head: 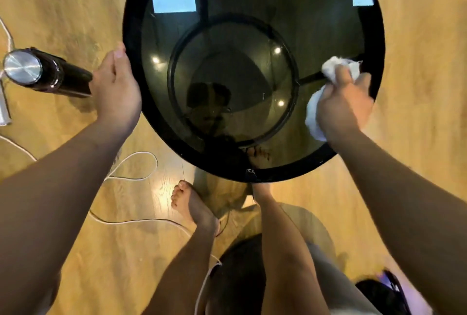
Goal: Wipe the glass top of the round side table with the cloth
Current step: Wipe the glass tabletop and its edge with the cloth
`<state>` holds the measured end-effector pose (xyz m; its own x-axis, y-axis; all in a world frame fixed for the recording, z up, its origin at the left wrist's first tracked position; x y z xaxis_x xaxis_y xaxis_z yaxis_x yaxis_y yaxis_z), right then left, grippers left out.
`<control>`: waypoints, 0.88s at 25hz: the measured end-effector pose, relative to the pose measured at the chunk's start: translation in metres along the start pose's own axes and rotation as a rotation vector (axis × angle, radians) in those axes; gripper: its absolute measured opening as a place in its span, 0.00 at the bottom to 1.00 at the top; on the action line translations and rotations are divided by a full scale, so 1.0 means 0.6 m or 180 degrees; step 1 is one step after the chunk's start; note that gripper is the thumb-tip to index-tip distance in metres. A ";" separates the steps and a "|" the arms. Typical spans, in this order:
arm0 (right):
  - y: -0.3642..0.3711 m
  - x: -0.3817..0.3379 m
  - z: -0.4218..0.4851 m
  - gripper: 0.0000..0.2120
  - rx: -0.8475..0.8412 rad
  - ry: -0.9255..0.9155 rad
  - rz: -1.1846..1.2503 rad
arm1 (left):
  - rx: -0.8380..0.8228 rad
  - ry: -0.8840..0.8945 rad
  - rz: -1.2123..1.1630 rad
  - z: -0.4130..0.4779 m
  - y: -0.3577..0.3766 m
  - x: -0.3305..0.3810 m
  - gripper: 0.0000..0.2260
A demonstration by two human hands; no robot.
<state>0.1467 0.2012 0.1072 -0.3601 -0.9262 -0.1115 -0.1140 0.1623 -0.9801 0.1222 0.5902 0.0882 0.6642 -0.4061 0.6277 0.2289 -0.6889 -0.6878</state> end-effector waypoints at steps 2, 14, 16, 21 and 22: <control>0.042 -0.106 -0.116 0.19 -0.0214 -0.0356 0.0253 | -0.0139 -0.0063 0.0023 -0.002 -0.001 0.003 0.20; -0.032 0.097 -0.021 0.19 -0.0267 -0.0424 -0.0371 | -0.0775 0.0737 0.1201 0.011 -0.020 -0.011 0.27; -0.037 0.135 -0.035 0.19 -0.0149 0.0062 -0.0274 | -0.0719 0.0638 0.1093 0.006 -0.017 -0.010 0.27; 0.036 -0.004 -0.243 0.19 -0.0384 0.0476 0.0436 | -0.0850 0.0336 0.0867 -0.002 -0.017 -0.004 0.27; 0.047 -0.053 -0.284 0.21 -0.0574 0.0258 0.0458 | -0.0967 0.0150 0.0578 0.000 -0.019 -0.009 0.28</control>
<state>-0.0028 0.2935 0.1111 -0.4570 -0.8599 -0.2273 -0.2170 0.3556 -0.9091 0.1159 0.6002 0.0923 0.6395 -0.5605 0.5261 -0.1167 -0.7472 -0.6543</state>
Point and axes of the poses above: each hand's wrist, its own z-axis towards the middle knuckle, its own y-axis out of the palm, x = y × z, the point moved 4 cm from there along z, towards the middle knuckle, and after that the axes turned 4 degrees about z, right-handed, at the moved point
